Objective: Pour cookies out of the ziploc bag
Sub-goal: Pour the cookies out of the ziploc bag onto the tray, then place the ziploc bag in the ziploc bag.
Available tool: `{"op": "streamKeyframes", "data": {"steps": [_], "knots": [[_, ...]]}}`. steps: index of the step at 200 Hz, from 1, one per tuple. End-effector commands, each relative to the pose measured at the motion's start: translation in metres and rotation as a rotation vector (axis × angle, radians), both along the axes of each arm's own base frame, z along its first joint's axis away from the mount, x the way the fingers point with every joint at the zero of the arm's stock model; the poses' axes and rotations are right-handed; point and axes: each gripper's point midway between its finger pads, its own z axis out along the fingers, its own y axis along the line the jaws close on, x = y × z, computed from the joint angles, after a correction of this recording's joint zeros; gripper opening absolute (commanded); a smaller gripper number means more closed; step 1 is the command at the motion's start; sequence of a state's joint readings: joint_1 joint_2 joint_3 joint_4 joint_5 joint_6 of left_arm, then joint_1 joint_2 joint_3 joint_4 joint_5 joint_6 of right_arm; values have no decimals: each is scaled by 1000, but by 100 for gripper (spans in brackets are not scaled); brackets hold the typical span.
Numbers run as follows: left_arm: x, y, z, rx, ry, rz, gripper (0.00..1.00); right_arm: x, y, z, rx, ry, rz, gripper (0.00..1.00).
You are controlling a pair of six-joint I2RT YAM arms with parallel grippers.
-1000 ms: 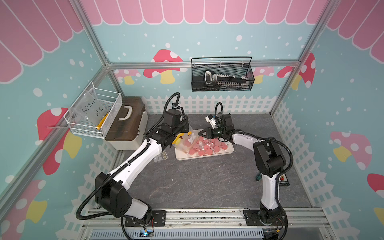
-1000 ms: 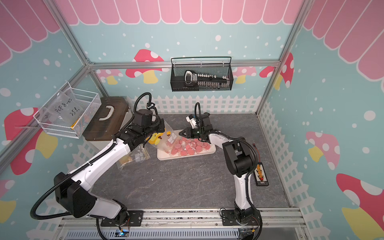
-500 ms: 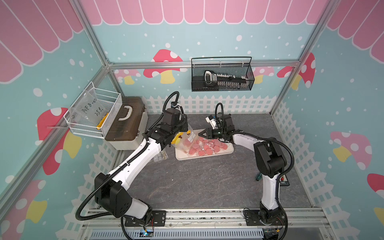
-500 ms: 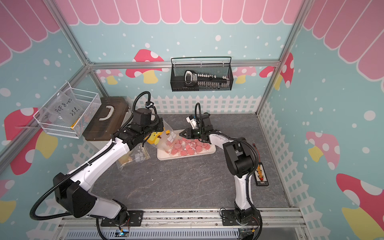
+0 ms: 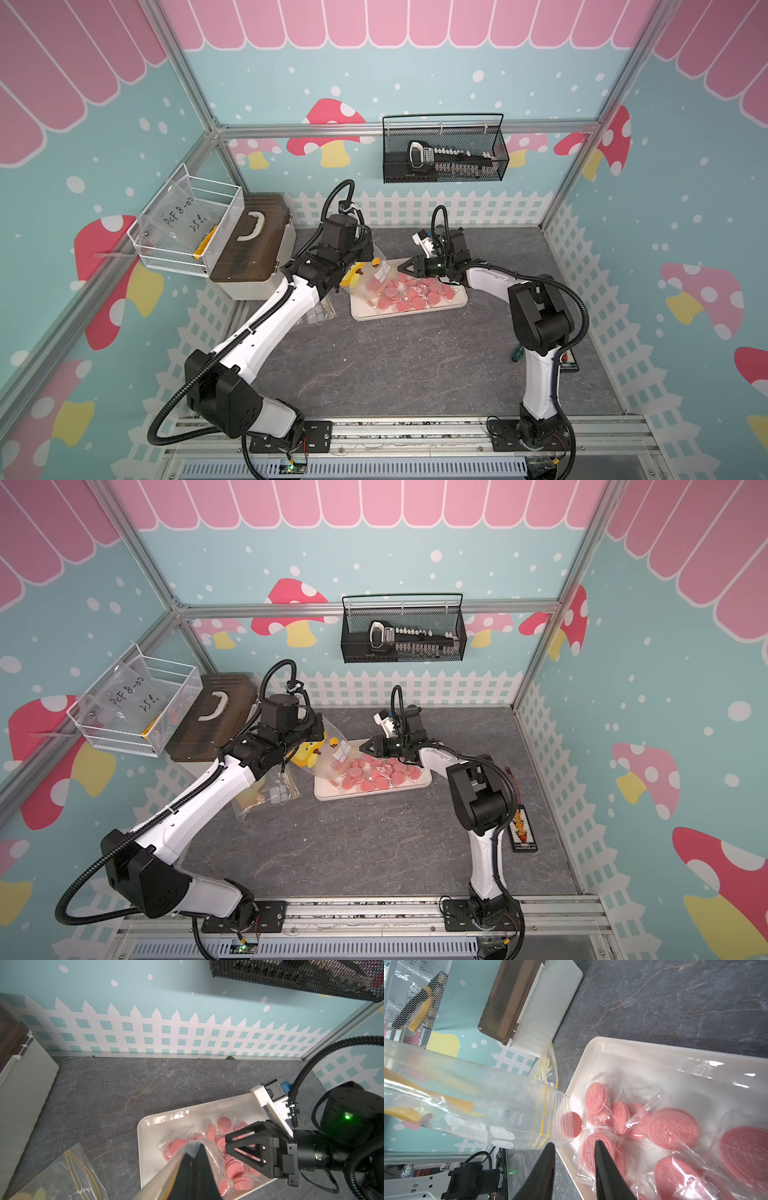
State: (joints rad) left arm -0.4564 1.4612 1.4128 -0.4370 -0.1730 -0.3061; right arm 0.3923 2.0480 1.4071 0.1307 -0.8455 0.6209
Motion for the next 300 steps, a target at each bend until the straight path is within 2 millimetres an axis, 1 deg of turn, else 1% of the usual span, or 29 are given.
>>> {"op": "streamKeyframes", "data": {"steps": [1,41,108,128,163,178,205,218,220,224,233,270,290,293,300], "knots": [[-2,9,22,7,-41,14,0,-1,-3,18,8,-45,2,32],[0,8,22,5,-40,11,0,-1,-4,18,7,-42,0,32],[-3,13,25,15,-48,18,0,0,-6,18,7,-44,-2,32],[-4,15,23,20,-47,25,0,-3,-6,19,8,-43,1,32],[-6,22,22,39,-47,42,0,-10,-10,17,-11,-43,3,36],[-7,26,23,50,-51,51,0,-14,-13,17,-23,-46,2,39],[-11,38,21,100,-51,85,0,-23,-19,17,-40,-45,-1,48],[-14,47,20,135,-50,110,0,-27,-22,8,-53,-29,-5,50],[-14,48,20,138,-50,113,0,-29,-23,18,-46,-48,-6,50],[-15,49,20,144,-49,111,0,-30,-24,21,-47,-53,-9,51],[-17,58,20,173,-52,149,0,-32,-26,19,-54,-47,-13,51],[-26,80,16,267,-60,205,0,-42,-33,15,-72,-42,-26,52],[-30,86,19,295,-70,212,0,-47,-36,15,-77,-42,-28,52],[-29,96,19,302,-68,236,0,-48,-37,15,-78,-43,-28,52],[-30,102,21,319,-73,251,0,-50,-38,14,-84,-40,-28,52]]}}
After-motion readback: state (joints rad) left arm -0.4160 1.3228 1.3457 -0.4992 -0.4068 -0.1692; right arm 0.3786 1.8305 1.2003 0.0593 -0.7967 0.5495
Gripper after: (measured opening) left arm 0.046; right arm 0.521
